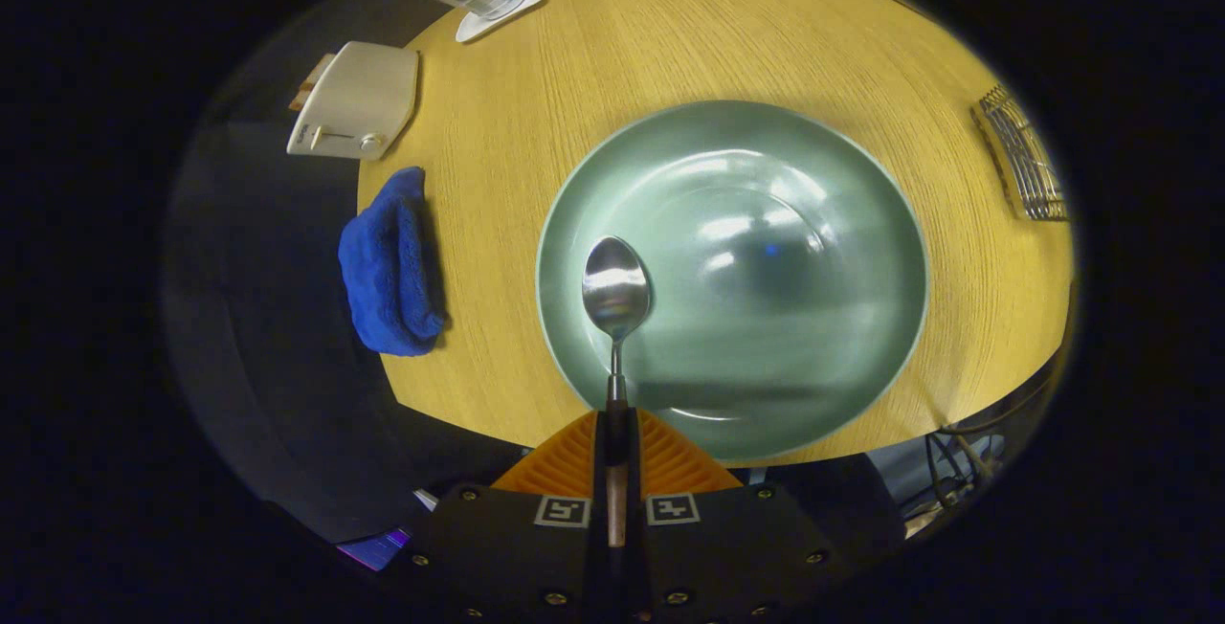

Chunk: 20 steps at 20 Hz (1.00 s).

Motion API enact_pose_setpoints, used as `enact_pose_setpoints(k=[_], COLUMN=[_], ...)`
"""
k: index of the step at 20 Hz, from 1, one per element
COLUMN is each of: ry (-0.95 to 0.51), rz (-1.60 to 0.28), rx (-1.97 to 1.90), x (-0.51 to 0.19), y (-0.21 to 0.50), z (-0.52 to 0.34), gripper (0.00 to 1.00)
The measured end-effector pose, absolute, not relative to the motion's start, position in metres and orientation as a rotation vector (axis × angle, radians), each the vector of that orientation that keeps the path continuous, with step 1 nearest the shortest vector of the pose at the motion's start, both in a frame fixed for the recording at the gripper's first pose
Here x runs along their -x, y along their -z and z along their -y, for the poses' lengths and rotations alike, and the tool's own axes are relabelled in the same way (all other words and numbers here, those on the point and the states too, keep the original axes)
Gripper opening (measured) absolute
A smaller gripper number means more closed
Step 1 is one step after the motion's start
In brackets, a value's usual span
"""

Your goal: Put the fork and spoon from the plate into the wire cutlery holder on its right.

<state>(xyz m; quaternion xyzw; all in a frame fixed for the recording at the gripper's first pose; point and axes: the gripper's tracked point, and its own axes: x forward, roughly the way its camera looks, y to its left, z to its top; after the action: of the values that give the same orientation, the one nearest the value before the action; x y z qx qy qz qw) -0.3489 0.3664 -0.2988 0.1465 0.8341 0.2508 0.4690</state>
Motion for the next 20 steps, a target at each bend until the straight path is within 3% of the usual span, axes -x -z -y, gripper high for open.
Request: enact_pose_setpoints(k=[5, 20], ry=[-0.559, -0.49], rz=[-2.097, -1.982], rx=[-0.467, -0.775], x=[0.349, 0.263], y=[0.292, 0.257], z=[-0.359, -0.333], gripper=[0.07, 0.07])
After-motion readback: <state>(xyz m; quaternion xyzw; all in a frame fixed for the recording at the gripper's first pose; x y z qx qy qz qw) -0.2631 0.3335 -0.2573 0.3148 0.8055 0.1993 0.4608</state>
